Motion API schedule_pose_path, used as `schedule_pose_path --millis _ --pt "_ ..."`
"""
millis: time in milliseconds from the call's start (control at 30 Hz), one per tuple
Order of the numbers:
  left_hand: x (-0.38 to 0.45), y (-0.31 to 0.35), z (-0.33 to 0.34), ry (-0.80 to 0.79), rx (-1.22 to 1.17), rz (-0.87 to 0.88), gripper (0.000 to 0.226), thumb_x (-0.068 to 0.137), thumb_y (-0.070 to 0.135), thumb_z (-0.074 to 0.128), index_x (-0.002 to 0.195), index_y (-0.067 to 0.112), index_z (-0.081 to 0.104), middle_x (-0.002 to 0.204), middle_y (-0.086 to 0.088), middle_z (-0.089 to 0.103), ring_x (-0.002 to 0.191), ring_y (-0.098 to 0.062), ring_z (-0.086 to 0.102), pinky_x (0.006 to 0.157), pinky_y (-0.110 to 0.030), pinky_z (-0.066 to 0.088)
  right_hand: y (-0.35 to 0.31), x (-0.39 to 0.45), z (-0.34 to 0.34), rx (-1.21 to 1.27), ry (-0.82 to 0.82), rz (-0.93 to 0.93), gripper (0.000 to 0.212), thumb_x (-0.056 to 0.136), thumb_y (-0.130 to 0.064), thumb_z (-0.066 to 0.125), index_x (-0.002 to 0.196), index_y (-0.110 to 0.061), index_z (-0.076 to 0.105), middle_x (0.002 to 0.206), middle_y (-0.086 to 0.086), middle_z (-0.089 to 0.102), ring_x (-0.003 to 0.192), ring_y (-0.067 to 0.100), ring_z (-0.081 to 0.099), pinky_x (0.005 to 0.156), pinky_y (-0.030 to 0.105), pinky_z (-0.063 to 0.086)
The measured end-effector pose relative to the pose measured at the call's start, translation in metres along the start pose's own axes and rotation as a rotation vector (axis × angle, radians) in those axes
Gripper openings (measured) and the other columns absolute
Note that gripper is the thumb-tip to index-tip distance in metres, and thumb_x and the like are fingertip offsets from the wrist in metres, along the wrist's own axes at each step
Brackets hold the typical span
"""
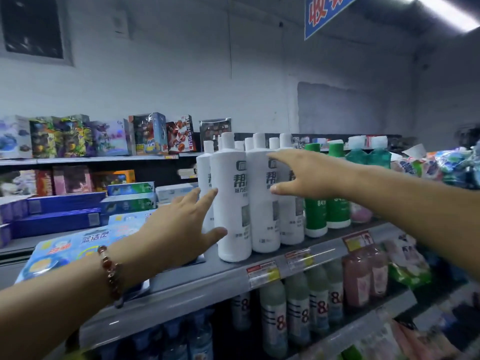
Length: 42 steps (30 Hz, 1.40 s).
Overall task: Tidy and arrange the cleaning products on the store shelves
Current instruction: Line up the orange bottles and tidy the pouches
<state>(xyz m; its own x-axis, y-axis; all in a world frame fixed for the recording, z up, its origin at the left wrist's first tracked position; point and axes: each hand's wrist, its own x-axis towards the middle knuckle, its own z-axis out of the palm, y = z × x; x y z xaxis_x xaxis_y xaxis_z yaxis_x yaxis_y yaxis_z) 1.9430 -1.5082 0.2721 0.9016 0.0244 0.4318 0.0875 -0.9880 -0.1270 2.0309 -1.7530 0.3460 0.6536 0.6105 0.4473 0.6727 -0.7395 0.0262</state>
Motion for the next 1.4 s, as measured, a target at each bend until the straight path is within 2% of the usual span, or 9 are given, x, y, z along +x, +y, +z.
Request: schedule_pose_path --millis 200,333,567,700,833,1000,1067,1233,1400 --pt "0.025 0.017 0.037 -0.011 -0.259 -0.122 0.112 0.087 0.071 0.056 0.155 0.04 -0.027 0.162 0.002 0.037 0.133 -0.026 0.052 0.096 -0.037 0.047 0.021 0.055 -0.002 -0.012 0.064 -0.051 0.094 0.087 -0.05 0.071 0.16 -0.029 0.016 0.159 0.001 0.04 0.137 0.023 0.047 0.112 0.045 0.041" --pt "0.038 0.025 0.077 0.121 -0.527 -0.182 0.133 0.08 0.06 0.075 0.127 0.06 -0.05 0.148 0.001 0.057 0.115 -0.028 0.066 0.089 -0.036 0.051 0.033 0.09 0.004 -0.03 0.065 -0.106 0.109 0.079 -0.056 0.077 0.16 -0.03 0.01 0.156 0.002 0.043 0.135 0.027 0.049 0.109 0.047 0.043" --pt "0.05 0.025 0.101 0.227 -0.811 -0.271 0.137 0.071 0.035 0.089 0.128 0.08 -0.027 0.122 0.016 0.072 0.101 -0.012 0.074 0.095 -0.043 0.055 0.043 0.132 0.006 0.018 0.111 -0.205 0.088 0.071 -0.075 0.071 0.139 -0.024 0.049 0.129 0.002 0.063 0.103 0.023 0.057 0.084 0.034 0.048" --pt "0.049 0.036 0.096 0.209 -0.88 -0.296 0.134 0.082 0.008 0.082 0.136 0.072 -0.022 0.114 0.028 0.071 0.096 -0.005 0.074 0.079 -0.019 0.056 0.051 0.143 0.007 0.052 0.139 -0.27 0.085 0.067 -0.075 0.074 0.13 -0.022 0.053 0.111 -0.006 0.062 0.093 0.019 0.055 0.072 0.032 0.043" --pt "0.048 0.04 0.094 0.224 -0.894 -0.342 0.131 0.082 0.013 0.083 0.141 0.074 -0.017 0.125 0.015 0.07 0.101 -0.018 0.075 0.091 -0.044 0.058 0.056 0.142 0.015 0.05 0.179 -0.344 0.068 0.072 -0.077 0.07 0.113 -0.025 0.053 0.104 -0.003 0.065 0.085 0.019 0.056 0.061 0.031 0.039" --pt "0.045 0.053 0.088 0.242 -0.877 -0.393 0.127 0.084 0.009 0.081 0.144 0.07 -0.014 0.136 0.009 0.064 0.101 -0.018 0.075 0.092 -0.042 0.059 0.096 0.138 -0.014 0.0 0.093 -0.442 0.097 0.074 -0.073 0.069 0.151 -0.025 0.036 0.146 0.001 0.054 0.126 0.027 0.053 0.102 0.043 0.048" --pt "0.045 0.055 0.088 0.235 -0.882 -0.415 0.126 0.084 0.008 0.081 0.146 0.066 -0.012 0.133 0.008 0.066 0.1 -0.016 0.075 0.087 -0.035 0.06 0.121 0.139 -0.024 -0.029 -0.021 -0.417 0.104 0.073 -0.059 0.081 0.156 -0.026 0.027 0.149 0.0 0.051 0.128 0.026 0.052 0.105 0.042 0.045" --pt "0.044 0.059 0.087 0.255 -0.902 -0.449 0.125 0.082 0.004 0.081 0.145 0.067 -0.007 0.137 0.003 0.064 0.102 -0.019 0.075 0.085 -0.037 0.06 0.151 0.151 -0.01 0.086 -0.169 -0.397 0.078 0.071 -0.04 0.089 0.134 -0.026 0.045 0.101 -0.007 0.063 0.083 0.014 0.063 0.066 0.029 0.051" --pt "0.044 0.069 0.084 0.252 -0.879 -0.481 0.12 0.082 0.004 0.079 0.146 0.065 -0.004 0.137 0.005 0.062 0.1 -0.012 0.075 0.075 -0.027 0.061 0.146 0.151 -0.009 0.117 -0.131 -0.381 0.065 0.067 -0.049 0.089 0.113 -0.026 0.049 0.1 -0.001 0.067 0.081 0.02 0.069 0.059 0.031 0.056"
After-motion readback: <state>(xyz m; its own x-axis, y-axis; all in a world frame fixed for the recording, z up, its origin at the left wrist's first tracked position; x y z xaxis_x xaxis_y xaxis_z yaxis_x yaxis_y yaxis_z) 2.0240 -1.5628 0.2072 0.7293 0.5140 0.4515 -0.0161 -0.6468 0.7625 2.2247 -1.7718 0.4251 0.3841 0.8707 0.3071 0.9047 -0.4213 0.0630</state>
